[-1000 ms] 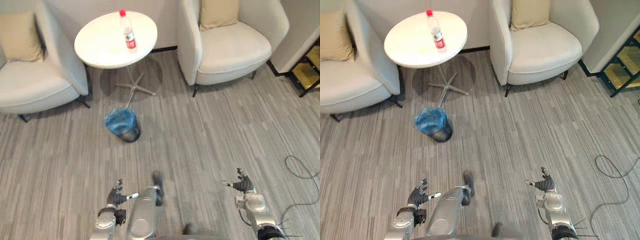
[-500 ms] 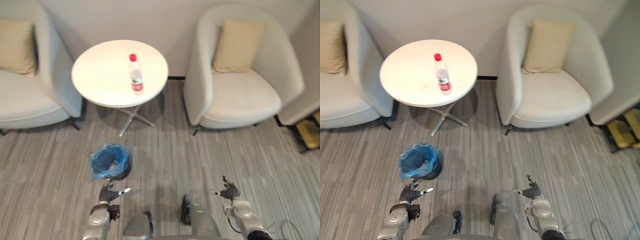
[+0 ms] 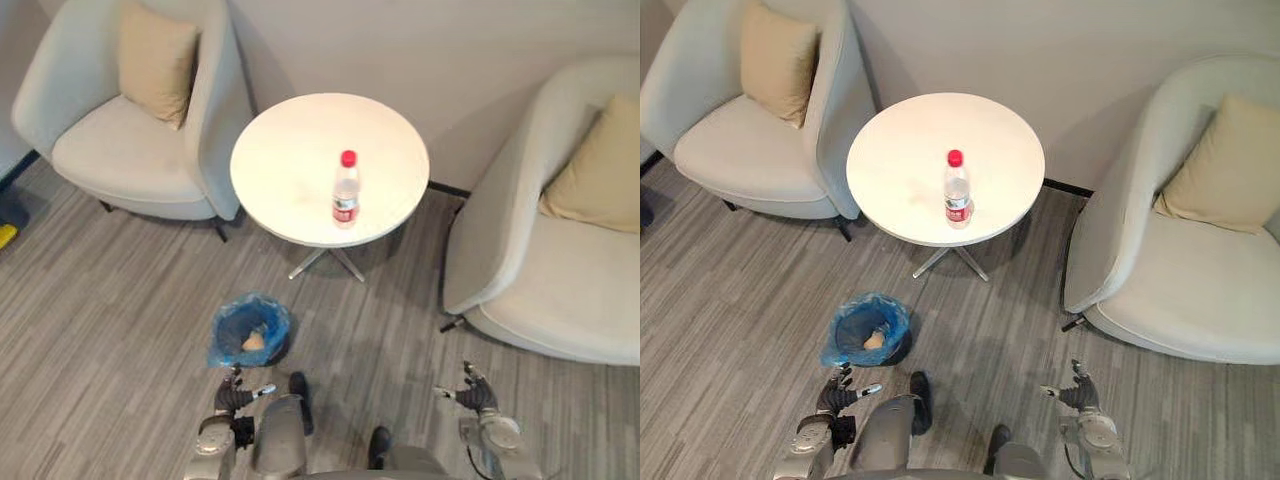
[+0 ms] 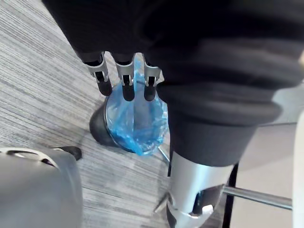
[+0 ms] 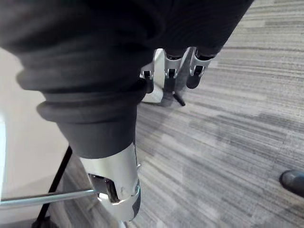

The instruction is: Gather rubbish on tea table into small bin, then transfer packed bag to large trash can.

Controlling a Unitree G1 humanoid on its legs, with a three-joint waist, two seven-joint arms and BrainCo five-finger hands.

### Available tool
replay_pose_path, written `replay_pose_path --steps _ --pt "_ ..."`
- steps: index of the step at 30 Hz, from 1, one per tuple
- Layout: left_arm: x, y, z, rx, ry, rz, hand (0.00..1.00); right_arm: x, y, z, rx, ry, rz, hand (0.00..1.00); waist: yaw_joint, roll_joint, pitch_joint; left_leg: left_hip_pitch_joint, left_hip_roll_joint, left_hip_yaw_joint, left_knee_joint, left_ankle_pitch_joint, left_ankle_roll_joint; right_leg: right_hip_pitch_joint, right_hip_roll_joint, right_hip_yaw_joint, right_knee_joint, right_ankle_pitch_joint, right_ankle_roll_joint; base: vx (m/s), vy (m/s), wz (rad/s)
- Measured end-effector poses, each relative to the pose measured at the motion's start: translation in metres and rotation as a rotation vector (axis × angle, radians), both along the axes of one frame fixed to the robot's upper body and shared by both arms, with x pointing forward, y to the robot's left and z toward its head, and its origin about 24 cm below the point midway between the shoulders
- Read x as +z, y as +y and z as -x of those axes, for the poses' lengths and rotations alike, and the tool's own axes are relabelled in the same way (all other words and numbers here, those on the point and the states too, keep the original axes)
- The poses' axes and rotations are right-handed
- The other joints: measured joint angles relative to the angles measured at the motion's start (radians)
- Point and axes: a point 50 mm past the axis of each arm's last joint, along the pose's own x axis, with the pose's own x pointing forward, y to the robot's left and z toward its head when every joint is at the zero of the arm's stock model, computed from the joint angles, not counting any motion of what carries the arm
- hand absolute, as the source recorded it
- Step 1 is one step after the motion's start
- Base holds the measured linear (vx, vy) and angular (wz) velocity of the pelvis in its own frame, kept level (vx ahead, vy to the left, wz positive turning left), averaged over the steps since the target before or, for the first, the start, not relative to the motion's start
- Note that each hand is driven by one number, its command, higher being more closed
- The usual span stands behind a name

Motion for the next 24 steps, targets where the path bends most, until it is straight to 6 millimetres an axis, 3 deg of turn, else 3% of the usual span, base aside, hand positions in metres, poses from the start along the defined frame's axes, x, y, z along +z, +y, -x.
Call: replay_pose_path --steps 2,4,6,9,11,12,16,24 --pt "0.000 0.004 0.001 -0.029 0.009 -0.022 0.00 0.004 0.010 -0.006 0.053 -0.025 -0.002 0.00 -0.004 -0.009 -0.001 0.059 -0.024 -0.008 -0.014 -0.024 0.010 -0.091 -0.046 0.028 0.256 0.040 0.022 0.25 0.122 0.16" --pt "0.002 0.008 -0.001 -0.042 0.003 -0.038 0.00 0.004 0.018 -0.007 0.081 -0.029 -0.015 0.00 -0.006 -0.019 -0.007 0.091 -0.031 -0.028 -0.019 -0.031 0.028 -0.148 -0.044 0.055 0.355 -0.004 0.017 0.23 0.021 0.34" --pt "0.004 0.010 -0.003 -0.043 -0.002 -0.044 0.00 0.013 0.024 -0.017 0.105 -0.084 -0.013 0.00 -0.016 -0.024 -0.013 0.110 -0.036 -0.071 -0.044 -0.028 0.027 -0.193 0.007 0.087 0.238 -0.042 0.004 0.28 -0.049 0.53" --pt "0.003 0.009 -0.001 -0.043 0.003 -0.043 0.00 0.024 0.027 -0.027 0.135 -0.142 0.010 0.00 -0.033 -0.024 -0.013 0.122 -0.036 -0.118 -0.050 -0.015 0.022 -0.218 0.068 0.178 0.004 -0.016 -0.012 0.25 -0.116 0.59" --pt "0.001 0.008 -0.002 -0.046 0.009 -0.040 0.00 0.029 0.026 -0.030 0.146 -0.166 0.026 0.00 -0.035 -0.028 -0.017 0.125 -0.055 -0.172 -0.032 -0.024 0.006 -0.189 0.073 0.189 -0.142 0.197 -0.049 0.29 -0.171 0.69" --pt "-0.002 0.000 0.000 -0.046 0.018 -0.020 0.00 0.034 0.024 -0.034 0.165 -0.180 0.057 0.00 -0.028 0.000 -0.024 0.124 -0.028 -0.183 -0.039 -0.020 -0.008 -0.180 0.093 0.174 -0.163 0.212 -0.062 0.25 -0.176 0.37" --pt "-0.006 -0.006 0.007 -0.044 0.039 -0.004 0.00 0.063 0.032 -0.055 0.217 -0.336 0.113 0.00 -0.032 0.017 -0.027 0.156 -0.001 -0.201 -0.113 -0.003 -0.036 -0.141 0.126 0.139 -0.225 0.218 -0.072 0.16 -0.135 0.13" --pt "-0.006 -0.009 0.009 -0.071 0.029 0.004 0.00 0.083 0.049 -0.078 0.276 -0.434 0.117 0.00 -0.010 0.022 -0.031 0.155 -0.012 -0.231 -0.156 0.014 -0.048 -0.094 0.116 0.113 -0.333 0.255 -0.078 0.01 0.004 0.11"
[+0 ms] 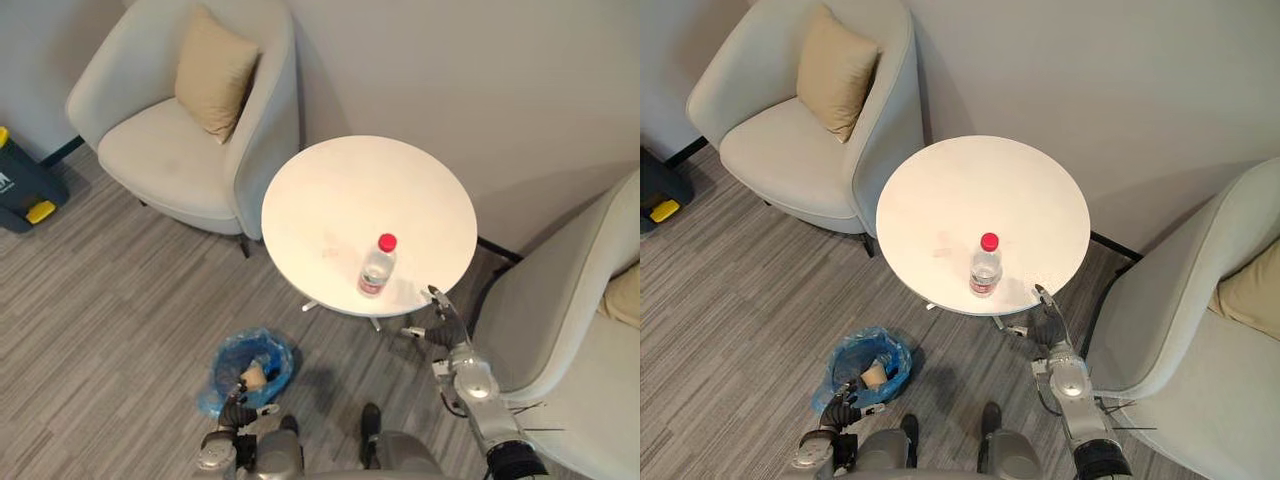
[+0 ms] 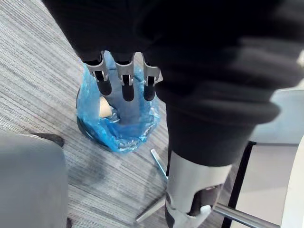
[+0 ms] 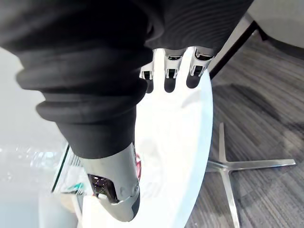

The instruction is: Gather rubbish on tea table into small bin, then transfer packed bag to large trash can.

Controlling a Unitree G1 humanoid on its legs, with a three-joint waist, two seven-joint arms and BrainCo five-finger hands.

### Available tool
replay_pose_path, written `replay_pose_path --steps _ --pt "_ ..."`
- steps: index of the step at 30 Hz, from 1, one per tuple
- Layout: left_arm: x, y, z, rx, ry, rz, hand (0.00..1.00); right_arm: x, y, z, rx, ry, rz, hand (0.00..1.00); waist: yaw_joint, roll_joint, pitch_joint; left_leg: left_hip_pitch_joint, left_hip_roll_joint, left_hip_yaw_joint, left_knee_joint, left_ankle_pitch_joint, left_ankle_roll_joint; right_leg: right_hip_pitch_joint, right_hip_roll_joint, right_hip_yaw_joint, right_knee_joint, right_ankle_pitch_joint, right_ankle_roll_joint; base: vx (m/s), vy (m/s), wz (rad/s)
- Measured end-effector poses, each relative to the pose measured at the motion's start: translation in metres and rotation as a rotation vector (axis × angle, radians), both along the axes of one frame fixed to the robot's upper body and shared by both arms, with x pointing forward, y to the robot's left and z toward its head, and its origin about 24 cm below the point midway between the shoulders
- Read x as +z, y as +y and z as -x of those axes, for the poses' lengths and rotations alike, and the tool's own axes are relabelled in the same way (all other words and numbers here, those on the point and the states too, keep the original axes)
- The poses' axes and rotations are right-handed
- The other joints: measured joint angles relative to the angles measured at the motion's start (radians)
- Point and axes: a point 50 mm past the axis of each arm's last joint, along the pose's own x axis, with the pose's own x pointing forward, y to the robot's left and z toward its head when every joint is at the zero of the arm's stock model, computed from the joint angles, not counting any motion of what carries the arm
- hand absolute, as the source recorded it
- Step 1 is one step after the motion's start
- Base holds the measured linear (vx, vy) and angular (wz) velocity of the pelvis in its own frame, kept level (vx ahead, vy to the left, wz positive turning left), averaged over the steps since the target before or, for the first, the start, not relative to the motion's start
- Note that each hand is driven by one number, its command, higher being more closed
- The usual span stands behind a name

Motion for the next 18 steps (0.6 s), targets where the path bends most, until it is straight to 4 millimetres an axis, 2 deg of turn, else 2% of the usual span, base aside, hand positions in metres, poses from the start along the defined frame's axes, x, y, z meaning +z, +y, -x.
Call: replay_pose_path --steps 4,7,9,14,15,16,18 --pt "0.001 -0.005 -0.003 -0.031 -0.010 0.002 0.00 0.020 0.004 -0.021 -0.011 -0.083 0.005 0.00 0.009 0.013 -0.001 -0.030 -0.029 -0.050 -0.027 0.040 0.010 -0.001 -0.017 -0.046 -0.039 0.025 0.004 -0.06 0.007 0.41" --pt "0.001 -0.006 -0.004 -0.036 -0.017 0.004 0.00 0.041 0.008 -0.046 -0.038 -0.162 0.007 0.00 0.024 0.030 0.008 -0.042 -0.045 -0.075 -0.035 0.058 0.006 -0.001 -0.026 -0.073 -0.040 0.033 0.005 -0.08 0.015 0.29" --pt "0.002 -0.006 -0.005 -0.031 -0.025 0.009 0.00 0.049 0.006 -0.053 -0.074 -0.194 -0.001 0.00 0.040 0.038 0.012 -0.050 -0.047 -0.080 -0.035 0.066 0.007 -0.003 -0.027 -0.078 -0.044 0.040 0.002 -0.09 0.006 0.12" --pt "0.002 -0.006 -0.006 -0.004 -0.030 0.029 0.00 0.067 -0.005 -0.075 -0.173 -0.237 -0.048 0.00 0.041 0.055 0.027 -0.090 -0.058 -0.118 -0.061 0.108 -0.001 -0.036 -0.036 -0.114 -0.044 0.053 -0.001 -0.10 -0.015 0.23" --pt "0.002 -0.006 -0.006 -0.005 -0.030 0.030 0.00 0.070 -0.007 -0.079 -0.189 -0.241 -0.053 1.00 0.040 0.061 0.032 -0.091 -0.059 -0.124 -0.062 0.111 -0.002 -0.036 -0.038 -0.120 -0.043 0.053 -0.001 -0.10 -0.013 0.24" --pt "0.002 -0.008 -0.007 -0.014 -0.032 0.032 0.00 0.079 -0.014 -0.087 -0.219 -0.260 -0.062 1.00 0.043 0.075 0.044 -0.095 -0.061 -0.130 -0.064 0.114 -0.007 -0.039 -0.040 -0.127 -0.036 0.053 -0.001 -0.10 -0.007 0.17" --pt "0.003 -0.008 -0.007 -0.016 -0.034 0.034 0.00 0.096 -0.019 -0.096 -0.224 -0.298 -0.064 1.00 0.060 0.085 0.054 -0.117 -0.061 -0.132 -0.067 0.114 -0.007 -0.058 -0.041 -0.126 -0.029 0.053 -0.001 -0.12 -0.006 0.07"
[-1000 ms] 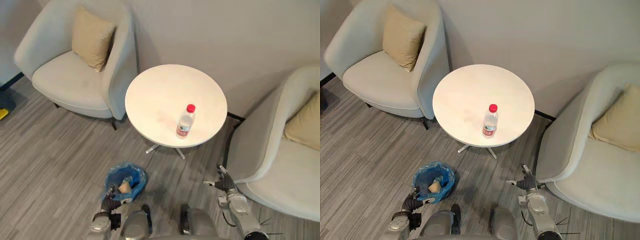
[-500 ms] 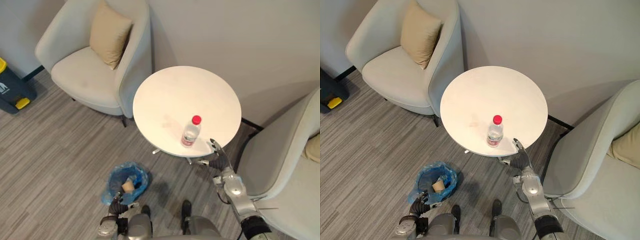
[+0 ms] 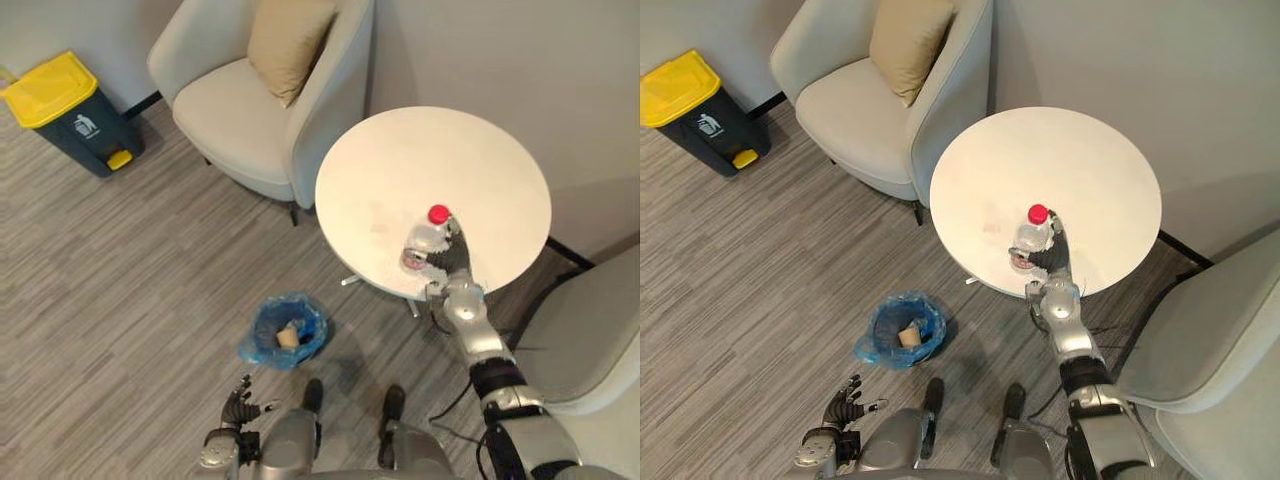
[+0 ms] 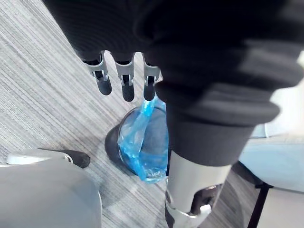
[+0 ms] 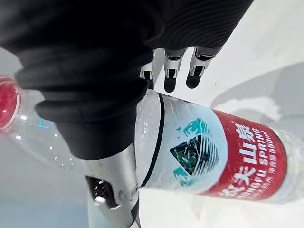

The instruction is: Gather rubbish on tea table into small bin, then transfer packed bag to large trash can.

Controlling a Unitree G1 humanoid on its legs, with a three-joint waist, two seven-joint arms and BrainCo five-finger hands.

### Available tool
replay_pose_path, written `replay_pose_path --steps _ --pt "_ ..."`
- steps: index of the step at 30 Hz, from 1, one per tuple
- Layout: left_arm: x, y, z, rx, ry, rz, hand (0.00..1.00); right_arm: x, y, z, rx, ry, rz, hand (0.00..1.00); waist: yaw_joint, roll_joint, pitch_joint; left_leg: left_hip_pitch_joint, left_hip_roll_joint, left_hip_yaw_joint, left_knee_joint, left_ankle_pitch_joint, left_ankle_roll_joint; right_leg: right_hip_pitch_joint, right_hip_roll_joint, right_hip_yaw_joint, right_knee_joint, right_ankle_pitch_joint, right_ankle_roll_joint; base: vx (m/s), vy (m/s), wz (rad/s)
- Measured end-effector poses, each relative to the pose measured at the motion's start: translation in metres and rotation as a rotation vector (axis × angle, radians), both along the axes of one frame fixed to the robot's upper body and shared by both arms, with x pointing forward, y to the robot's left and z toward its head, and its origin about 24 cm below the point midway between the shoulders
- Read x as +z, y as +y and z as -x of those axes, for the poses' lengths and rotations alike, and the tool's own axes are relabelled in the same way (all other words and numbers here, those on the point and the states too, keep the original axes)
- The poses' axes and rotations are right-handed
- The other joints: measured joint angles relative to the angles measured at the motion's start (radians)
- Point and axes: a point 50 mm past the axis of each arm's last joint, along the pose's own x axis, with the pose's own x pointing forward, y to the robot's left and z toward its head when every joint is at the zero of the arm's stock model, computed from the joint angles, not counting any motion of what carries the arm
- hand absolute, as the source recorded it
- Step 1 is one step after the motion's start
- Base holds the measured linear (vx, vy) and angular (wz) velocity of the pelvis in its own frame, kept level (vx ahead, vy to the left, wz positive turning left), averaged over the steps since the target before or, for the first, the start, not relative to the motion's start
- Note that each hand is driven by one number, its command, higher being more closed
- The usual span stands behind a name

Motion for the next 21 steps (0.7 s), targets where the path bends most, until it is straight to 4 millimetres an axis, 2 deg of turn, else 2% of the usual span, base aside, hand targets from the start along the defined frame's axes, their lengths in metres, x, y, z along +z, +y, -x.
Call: replay_pose_path --steps 4,10,13,15,17,21 --pt "0.002 0.000 -0.004 0.011 -0.016 0.013 0.00 0.043 -0.013 -0.020 -0.019 -0.094 0.002 1.00 0.008 0.005 0.036 -0.022 0.000 -0.027 0.000 0.011 -0.007 -0.019 -0.001 -0.021 0.013 0.001 -0.005 -0.07 -0.018 0.19" --pt "0.005 -0.001 -0.008 0.003 -0.034 0.013 0.00 0.045 -0.012 -0.017 -0.003 -0.118 -0.028 1.00 0.023 0.002 0.038 -0.039 -0.001 -0.040 0.009 0.023 0.004 -0.034 -0.004 -0.029 0.030 -0.008 -0.009 0.02 -0.014 0.08" --pt "0.006 -0.002 -0.010 0.004 -0.042 0.017 0.00 0.047 0.000 0.005 0.068 -0.199 -0.019 1.00 0.020 0.001 0.038 -0.032 -0.003 -0.053 0.005 0.023 0.005 -0.025 -0.007 -0.037 0.036 -0.021 -0.009 0.06 -0.012 0.14" --pt "0.005 -0.003 -0.010 0.004 -0.040 0.018 0.00 0.037 0.011 0.026 0.121 -0.219 -0.024 1.00 0.003 -0.001 0.038 -0.003 -0.007 -0.077 -0.005 0.023 0.005 0.003 -0.015 -0.063 0.060 -0.051 -0.007 0.06 -0.029 0.35" --pt "0.005 -0.002 -0.010 0.007 -0.040 0.016 0.00 0.026 0.016 0.044 0.148 -0.218 -0.022 1.00 0.004 -0.015 0.032 0.018 -0.009 -0.097 -0.021 0.023 0.005 0.026 -0.020 -0.084 0.082 -0.082 -0.006 0.04 -0.049 0.42" --pt "0.006 -0.003 -0.011 0.008 -0.044 0.017 0.00 0.006 0.030 0.081 0.225 -0.201 -0.016 1.00 -0.006 -0.064 0.000 0.014 -0.024 -0.178 -0.036 0.048 0.012 0.041 -0.032 -0.172 0.124 -0.136 -0.009 0.05 -0.071 0.59"
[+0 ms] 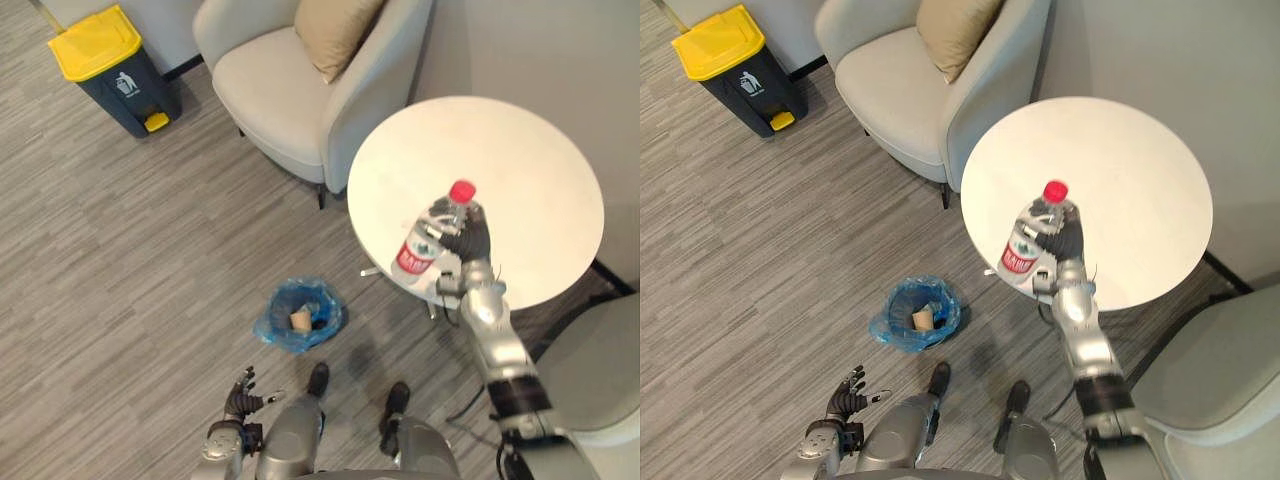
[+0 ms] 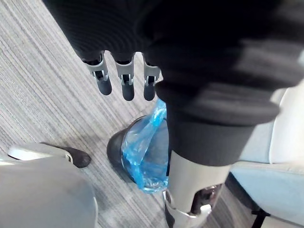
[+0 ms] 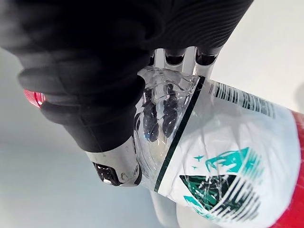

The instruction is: Gather rubbish on tea table into small bin, then transfer packed bag to large trash can.

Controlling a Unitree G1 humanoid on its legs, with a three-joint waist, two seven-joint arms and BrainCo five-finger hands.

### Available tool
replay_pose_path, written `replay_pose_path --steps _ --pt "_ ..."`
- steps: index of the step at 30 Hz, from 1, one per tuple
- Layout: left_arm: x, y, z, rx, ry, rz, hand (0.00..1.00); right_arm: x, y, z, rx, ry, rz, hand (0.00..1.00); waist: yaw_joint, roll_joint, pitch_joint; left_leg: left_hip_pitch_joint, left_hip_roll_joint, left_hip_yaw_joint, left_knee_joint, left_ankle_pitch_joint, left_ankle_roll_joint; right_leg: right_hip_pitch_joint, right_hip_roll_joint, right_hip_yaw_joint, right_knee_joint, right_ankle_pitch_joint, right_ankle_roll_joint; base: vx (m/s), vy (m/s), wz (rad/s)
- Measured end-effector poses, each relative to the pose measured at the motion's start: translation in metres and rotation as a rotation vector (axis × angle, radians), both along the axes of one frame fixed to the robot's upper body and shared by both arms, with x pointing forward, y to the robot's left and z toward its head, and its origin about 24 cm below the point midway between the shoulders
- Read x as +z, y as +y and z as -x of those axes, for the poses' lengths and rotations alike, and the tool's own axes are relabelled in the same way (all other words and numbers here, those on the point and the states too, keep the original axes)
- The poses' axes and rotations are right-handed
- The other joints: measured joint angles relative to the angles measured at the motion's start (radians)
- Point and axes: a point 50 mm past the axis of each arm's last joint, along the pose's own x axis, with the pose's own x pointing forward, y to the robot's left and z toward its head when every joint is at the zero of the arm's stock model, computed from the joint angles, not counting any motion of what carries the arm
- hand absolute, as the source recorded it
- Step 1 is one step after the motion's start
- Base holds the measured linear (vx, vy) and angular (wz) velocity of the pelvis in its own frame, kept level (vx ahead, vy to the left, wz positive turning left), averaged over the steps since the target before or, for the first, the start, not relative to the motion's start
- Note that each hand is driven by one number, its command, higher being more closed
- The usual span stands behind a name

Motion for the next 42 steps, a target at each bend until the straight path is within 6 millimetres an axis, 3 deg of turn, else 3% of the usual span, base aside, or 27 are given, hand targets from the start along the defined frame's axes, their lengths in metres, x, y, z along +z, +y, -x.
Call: replay_pose_path --steps 1,2,3,4,5,7,9,10,12,13,14,15,17,19,21,22,23,24,28,29,32,37,40,42 --pt "0.000 0.000 0.000 0.001 -0.002 0.001 0.00 -0.003 0.003 0.003 0.014 0.008 -0.003 1.00 0.002 -0.005 -0.003 -0.002 -0.003 0.002 0.001 0.006 0.007 0.002 -0.004 -0.011 0.005 -0.007 0.000 0.04 -0.027 0.70" --pt "0.000 -0.002 -0.001 0.000 -0.003 0.004 0.00 -0.010 0.009 0.008 0.044 0.030 -0.011 1.00 -0.004 -0.014 -0.006 -0.017 -0.012 0.064 0.019 0.029 0.038 0.017 -0.027 -0.045 0.008 -0.016 -0.001 0.02 0.011 0.92" --pt "0.000 -0.005 0.000 0.003 -0.004 0.015 0.00 -0.017 0.017 0.012 0.073 0.057 -0.018 1.00 -0.019 -0.018 -0.009 -0.027 -0.013 0.211 0.038 0.030 0.098 0.040 -0.049 -0.090 0.004 -0.017 -0.002 0.00 0.041 1.02" --pt "-0.001 -0.008 0.003 0.013 0.001 0.025 0.00 -0.020 0.023 0.015 0.103 0.072 -0.018 1.00 -0.020 -0.006 -0.016 -0.027 0.013 0.365 0.062 -0.018 0.167 0.054 -0.050 -0.123 0.007 -0.019 -0.003 -0.01 0.039 0.84" --pt "-0.002 -0.009 0.003 0.016 0.004 0.028 0.00 -0.022 0.027 0.016 0.122 0.081 -0.015 1.00 -0.021 0.000 -0.023 -0.032 0.038 0.468 0.080 -0.058 0.194 0.056 -0.047 -0.139 0.014 -0.020 -0.004 0.00 0.041 0.53" --pt "-0.002 -0.009 0.003 0.011 0.003 0.021 0.00 -0.027 0.047 0.018 0.209 0.104 -0.002 1.00 -0.023 -0.007 -0.032 -0.024 0.113 0.709 0.114 -0.109 0.200 0.074 -0.059 -0.183 0.009 -0.029 0.009 0.04 0.041 0.67" --pt "-0.002 -0.010 0.002 -0.003 0.005 0.011 0.00 -0.029 0.051 0.019 0.230 0.113 0.005 1.00 -0.018 -0.007 -0.032 -0.016 0.118 0.730 0.121 -0.099 0.180 0.076 -0.070 -0.195 0.016 -0.033 0.023 0.07 0.074 0.47" --pt "-0.002 -0.010 0.002 -0.007 0.008 0.008 0.00 -0.031 0.054 0.018 0.244 0.123 0.004 1.00 -0.013 -0.009 -0.034 -0.018 0.105 0.717 0.129 -0.084 0.150 0.076 -0.080 -0.194 0.036 -0.045 0.042 0.07 0.088 0.36" --pt "-0.003 -0.010 0.002 -0.014 0.011 0.002 0.00 -0.033 0.056 0.018 0.249 0.132 0.004 1.00 -0.015 -0.011 -0.035 -0.019 0.092 0.709 0.148 -0.104 0.145 0.069 -0.115 -0.192 0.088 -0.070 0.059 0.04 0.140 0.24" --pt "-0.003 -0.007 0.003 -0.020 0.017 -0.018 0.00 -0.041 0.061 0.012 0.273 0.170 0.027 1.00 -0.018 -0.020 -0.031 -0.025 0.066 0.701 0.236 -0.175 0.145 0.000 -0.212 -0.142 0.323 -0.135 0.067 0.01 0.138 0.13" --pt "-0.003 -0.007 0.003 -0.023 0.018 -0.020 0.00 -0.042 0.062 0.011 0.276 0.176 0.031 1.00 -0.018 -0.020 -0.030 -0.028 0.064 0.701 0.248 -0.183 0.148 -0.020 -0.226 -0.126 0.363 -0.137 0.064 -0.01 0.107 0.16" --pt "-0.002 -0.005 0.003 -0.038 0.017 -0.035 0.00 -0.046 0.066 0.007 0.290 0.194 0.058 1.00 -0.024 -0.019 -0.027 -0.048 0.060 0.690 0.294 -0.199 0.157 -0.104 -0.262 -0.056 0.523 -0.131 0.029 -0.02 0.050 0.18" --pt "0.000 0.002 -0.001 -0.057 0.006 -0.063 0.00 -0.049 0.072 0.001 0.310 0.208 0.112 1.00 -0.048 -0.019 0.001 -0.079 0.061 0.647 0.347 -0.214 0.159 -0.185 -0.246 0.051 0.625 -0.176 0.002 -0.02 -0.004 0.61" --pt "0.006 0.005 -0.012 -0.059 -0.027 -0.080 0.00 -0.045 0.074 -0.008 0.325 0.191 0.181 1.00 -0.050 -0.013 0.041 -0.131 0.072 0.601 0.393 -0.220 0.151 -0.247 -0.191 0.122 0.600 -0.208 -0.004 -0.04 -0.103 0.78" --pt "0.012 0.007 -0.025 -0.053 -0.064 -0.098 0.00 -0.035 0.073 -0.025 0.337 0.159 0.282 1.00 -0.046 -0.001 0.064 -0.255 0.075 0.548 0.461 -0.216 0.140 -0.348 -0.124 0.212 0.464 -0.200 0.012 -0.10 -0.191 0.82" --pt "0.014 0.009 -0.028 -0.057 -0.073 -0.105 0.00 -0.032 0.074 -0.030 0.333 0.152 0.304 1.00 -0.046 -0.002 0.068 -0.289 0.068 0.533 0.484 -0.217 0.134 -0.359 -0.117 0.232 0.416 -0.165 0.023 -0.10 -0.169 0.89" --pt "0.017 0.003 -0.037 -0.053 -0.103 -0.093 0.00 -0.025 0.071 -0.042 0.312 0.136 0.350 1.00 -0.046 0.034 0.094 -0.352 0.077 0.489 0.538 -0.223 0.123 -0.391 -0.107 0.221 0.438 -0.113 0.052 -0.13 -0.133 0.56" --pt "0.022 -0.001 -0.046 -0.050 -0.138 -0.086 0.00 -0.015 0.066 -0.056 0.278 0.121 0.399 1.00 -0.034 0.054 0.104 -0.423 0.092 0.475 0.557 -0.213 0.106 -0.453 -0.095 0.209 0.455 -0.109 0.041 -0.14 -0.120 0.41" --pt "0.040 -0.006 -0.080 -0.029 -0.230 -0.077 0.00 0.022 0.058 -0.082 0.176 0.012 0.492 1.00 -0.021 0.078 0.139 -0.610 0.095 0.424 0.554 -0.159 0.077 -0.629 -0.088 0.170 0.487 -0.094 0.009 -0.12 -0.113 0.21" --pt "0.041 -0.006 -0.082 -0.027 -0.238 -0.075 0.00 0.025 0.058 -0.083 0.169 0.004 0.496 1.00 -0.020 0.078 0.140 -0.624 0.097 0.422 0.557 -0.157 0.076 -0.641 -0.088 0.167 0.491 -0.093 0.007 -0.09 -0.089 0.24" --pt "0.060 -0.013 -0.105 0.055 -0.339 -0.012 0.00 0.057 0.056 -0.094 0.098 -0.109 0.501 1.00 -0.017 0.077 0.144 -0.778 0.111 0.411 0.630 -0.151 0.076 -0.791 -0.093 0.159 0.584 -0.113 -0.015 -0.09 -0.064 0.10" --pt "0.110 -0.018 -0.139 0.136 -0.580 0.070 0.00 0.130 0.066 -0.101 0.023 -0.350 0.475 1.00 -0.017 0.075 0.184 -1.047 0.131 0.374 0.817 -0.181 0.079 -1.041 -0.125 0.145 0.802 -0.190 -0.040 -0.12 -0.048 0.20" --pt "0.135 -0.012 -0.150 0.201 -0.694 0.117 0.00 0.154 0.069 -0.102 -0.010 -0.420 0.479 1.00 -0.005 0.073 0.202 -1.160 0.152 0.382 0.886 -0.183 0.079 -1.153 -0.142 0.144 0.892 -0.217 -0.048 -0.14 -0.085 0.15" --pt "0.145 -0.012 -0.153 0.210 -0.742 0.130 0.00 0.156 0.068 -0.103 -0.022 -0.421 0.477 1.00 0.011 0.070 0.203 -1.202 0.168 0.387 0.917 -0.183 0.079 -1.193 -0.143 0.144 0.923 -0.223 -0.050 -0.07 -0.029 0.02"
